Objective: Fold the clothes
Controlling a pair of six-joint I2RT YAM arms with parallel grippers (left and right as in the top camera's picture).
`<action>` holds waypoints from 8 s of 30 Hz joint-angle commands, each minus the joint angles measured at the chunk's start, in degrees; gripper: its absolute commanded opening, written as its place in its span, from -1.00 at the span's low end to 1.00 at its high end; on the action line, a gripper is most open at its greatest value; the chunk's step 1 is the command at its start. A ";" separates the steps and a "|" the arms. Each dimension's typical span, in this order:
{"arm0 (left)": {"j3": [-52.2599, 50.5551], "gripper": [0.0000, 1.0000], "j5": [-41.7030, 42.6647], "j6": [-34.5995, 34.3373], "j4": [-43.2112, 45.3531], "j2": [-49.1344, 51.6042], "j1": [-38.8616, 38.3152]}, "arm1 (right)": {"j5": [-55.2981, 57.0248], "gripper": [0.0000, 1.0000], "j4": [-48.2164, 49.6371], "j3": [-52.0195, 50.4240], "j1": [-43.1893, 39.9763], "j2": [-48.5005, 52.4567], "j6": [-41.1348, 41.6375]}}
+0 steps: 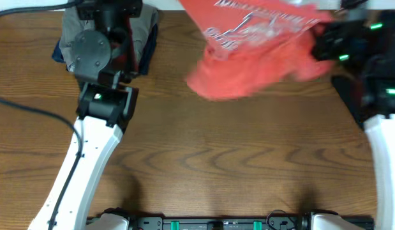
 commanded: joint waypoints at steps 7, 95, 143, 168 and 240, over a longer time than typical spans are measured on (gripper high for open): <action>2.10 -0.89 -3.67 2.97 -0.09 -13.57 3.23 | 1.68 -0.98 -9.07 15.56 -4.50 -1.64 -8.96; 6.51 0.96 29.31 -15.02 -76.78 20.85 -25.20 | 4.37 0.98 -29.18 15.58 -8.50 19.65 -10.43; 14.93 0.97 20.76 -49.05 -23.15 54.55 -1.51 | 21.11 0.84 -33.53 15.45 11.06 19.65 13.18; 14.93 0.61 20.76 -49.83 -15.02 57.75 -1.53 | 21.29 0.82 -33.11 15.26 11.10 19.65 12.96; 14.71 -0.88 16.28 -33.07 -51.76 23.78 3.52 | 9.38 0.76 -43.76 5.97 18.97 19.67 5.44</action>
